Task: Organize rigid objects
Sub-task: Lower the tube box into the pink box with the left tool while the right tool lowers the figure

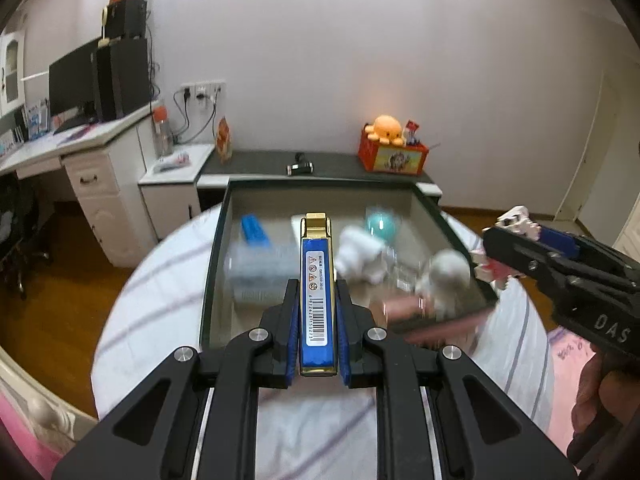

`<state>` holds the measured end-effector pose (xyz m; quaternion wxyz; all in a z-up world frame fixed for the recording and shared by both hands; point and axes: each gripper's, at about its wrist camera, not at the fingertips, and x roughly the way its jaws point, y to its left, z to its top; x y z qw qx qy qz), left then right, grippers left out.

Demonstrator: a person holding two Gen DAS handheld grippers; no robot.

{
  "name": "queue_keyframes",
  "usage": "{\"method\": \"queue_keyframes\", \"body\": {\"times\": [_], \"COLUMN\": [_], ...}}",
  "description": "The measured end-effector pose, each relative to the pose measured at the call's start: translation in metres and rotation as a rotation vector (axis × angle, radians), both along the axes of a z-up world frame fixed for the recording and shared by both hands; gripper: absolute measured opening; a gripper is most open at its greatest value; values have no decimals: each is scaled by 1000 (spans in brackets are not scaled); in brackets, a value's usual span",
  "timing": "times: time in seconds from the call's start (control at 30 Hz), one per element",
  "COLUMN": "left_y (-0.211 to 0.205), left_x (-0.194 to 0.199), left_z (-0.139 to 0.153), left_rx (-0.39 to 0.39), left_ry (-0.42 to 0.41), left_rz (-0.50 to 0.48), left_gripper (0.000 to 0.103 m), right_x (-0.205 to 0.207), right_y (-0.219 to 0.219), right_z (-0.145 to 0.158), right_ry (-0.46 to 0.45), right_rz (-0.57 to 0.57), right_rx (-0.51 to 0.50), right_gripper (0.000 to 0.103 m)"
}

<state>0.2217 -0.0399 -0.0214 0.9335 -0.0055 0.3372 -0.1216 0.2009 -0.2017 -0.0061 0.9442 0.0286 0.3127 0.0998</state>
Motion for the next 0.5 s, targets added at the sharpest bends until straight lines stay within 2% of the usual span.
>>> {"method": "queue_keyframes", "body": {"times": [0.2, 0.37, 0.5], "left_y": [-9, -15, -20], "left_x": [50, 90, 109], "left_z": [9, -9, -27], "left_rx": [-2, -2, 7], "left_ry": [7, 67, 111], "left_rz": [-3, -7, -3], "left_gripper": [15, 15, 15], "right_x": [57, 106, 127], "right_y": [7, 4, -2], "right_z": [2, -23, -44], "right_ry": [38, 121, 181], "right_rz": [16, 3, -9], "right_rx": [-15, -14, -8], "right_gripper": [53, 53, 53]}}
